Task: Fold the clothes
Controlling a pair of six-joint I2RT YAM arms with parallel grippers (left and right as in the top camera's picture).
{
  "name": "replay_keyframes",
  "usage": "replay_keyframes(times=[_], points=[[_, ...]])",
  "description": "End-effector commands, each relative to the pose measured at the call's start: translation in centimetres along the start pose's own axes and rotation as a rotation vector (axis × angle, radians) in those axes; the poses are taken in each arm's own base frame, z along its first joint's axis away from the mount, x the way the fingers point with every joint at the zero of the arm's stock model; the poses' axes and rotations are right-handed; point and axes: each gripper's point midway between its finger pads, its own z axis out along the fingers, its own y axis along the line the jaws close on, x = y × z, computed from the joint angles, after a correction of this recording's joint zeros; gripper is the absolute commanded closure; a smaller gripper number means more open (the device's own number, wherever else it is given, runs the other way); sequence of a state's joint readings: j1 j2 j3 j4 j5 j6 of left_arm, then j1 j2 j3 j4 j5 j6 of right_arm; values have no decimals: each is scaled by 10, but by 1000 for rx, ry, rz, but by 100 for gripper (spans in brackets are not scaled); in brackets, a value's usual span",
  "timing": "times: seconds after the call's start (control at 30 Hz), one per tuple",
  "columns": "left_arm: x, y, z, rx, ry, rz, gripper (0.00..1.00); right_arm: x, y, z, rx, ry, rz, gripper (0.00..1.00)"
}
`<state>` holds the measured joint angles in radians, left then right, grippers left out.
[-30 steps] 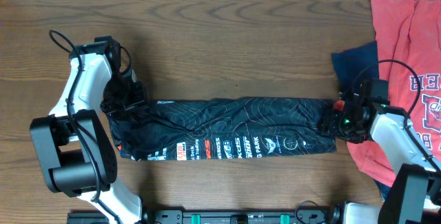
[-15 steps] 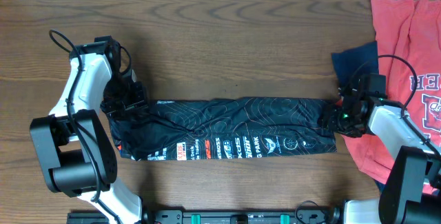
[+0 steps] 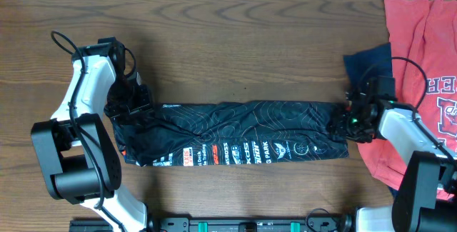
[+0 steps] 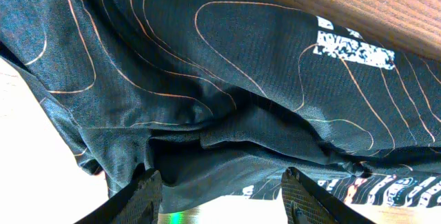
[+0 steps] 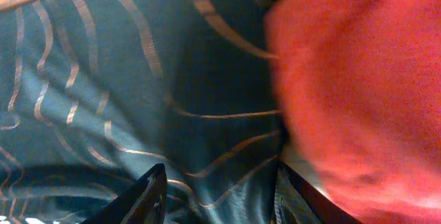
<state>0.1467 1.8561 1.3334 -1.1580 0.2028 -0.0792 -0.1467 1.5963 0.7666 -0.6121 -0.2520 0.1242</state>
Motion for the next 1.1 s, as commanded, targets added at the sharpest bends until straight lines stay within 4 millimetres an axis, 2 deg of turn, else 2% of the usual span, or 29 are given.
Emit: replay_keyframes(times=[0.0,0.13,0.27,0.5,0.57,0.73,0.8,0.87,0.9,1.0,1.07], points=[[1,0,0,-3,3,-9,42,23,3,17,24,84,-24,53],[1,0,0,-3,4,-9,42,22,-3,17,83,77,-3,81],[1,0,0,-3,4,-9,42,21,-8,17,112,71,15,99],[1,0,0,-3,4,-9,42,4,-6,12,115,24,17,99],[1,0,-1,-2,1,-9,42,-5,-5,3,134,13,16,99],[-6,-3,-17,7,-56,-1,42,-44,-3,-39,214,-39,7,99],[-10,-5,-30,14,-105,6,42,-59,8,-59,209,-54,-40,99],[-14,-8,-43,23,-161,14,42,-65,18,-72,204,-59,-65,99],[-15,-9,-48,27,-189,18,37,-66,28,-79,193,-56,-88,99],[-16,-11,-61,35,-243,26,30,-63,57,-88,157,-42,-150,99],[-16,-12,-64,37,-258,29,30,-59,81,-88,137,-38,-190,99]])
